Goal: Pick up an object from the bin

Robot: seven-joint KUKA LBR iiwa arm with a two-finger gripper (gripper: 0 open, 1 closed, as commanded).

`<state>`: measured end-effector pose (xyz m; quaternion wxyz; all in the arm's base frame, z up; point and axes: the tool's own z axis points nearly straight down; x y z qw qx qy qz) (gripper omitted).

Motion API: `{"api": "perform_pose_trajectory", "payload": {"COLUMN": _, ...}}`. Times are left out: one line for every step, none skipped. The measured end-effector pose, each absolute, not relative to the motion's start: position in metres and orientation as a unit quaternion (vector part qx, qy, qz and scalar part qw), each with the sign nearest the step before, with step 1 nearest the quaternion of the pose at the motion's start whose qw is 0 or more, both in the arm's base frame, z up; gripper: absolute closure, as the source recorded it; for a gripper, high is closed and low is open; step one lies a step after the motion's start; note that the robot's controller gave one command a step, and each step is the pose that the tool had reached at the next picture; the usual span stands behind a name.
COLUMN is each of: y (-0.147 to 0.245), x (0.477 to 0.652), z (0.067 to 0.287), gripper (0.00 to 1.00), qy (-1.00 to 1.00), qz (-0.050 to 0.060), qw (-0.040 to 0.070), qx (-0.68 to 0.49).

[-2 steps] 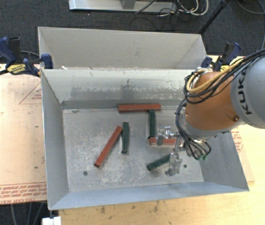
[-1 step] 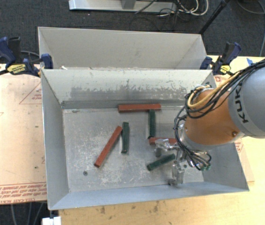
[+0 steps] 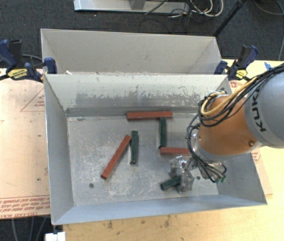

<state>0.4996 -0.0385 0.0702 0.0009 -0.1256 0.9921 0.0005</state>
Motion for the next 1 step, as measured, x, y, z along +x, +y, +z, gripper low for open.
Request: {"api": "perform_pose_trajectory", "payload": {"y": -0.0538, "x": 0.5301, "z": 0.2201, "gripper": 1.0, "qy": 0.995, "qz": -0.001, "qw": 0.006, "qx": -0.102}}
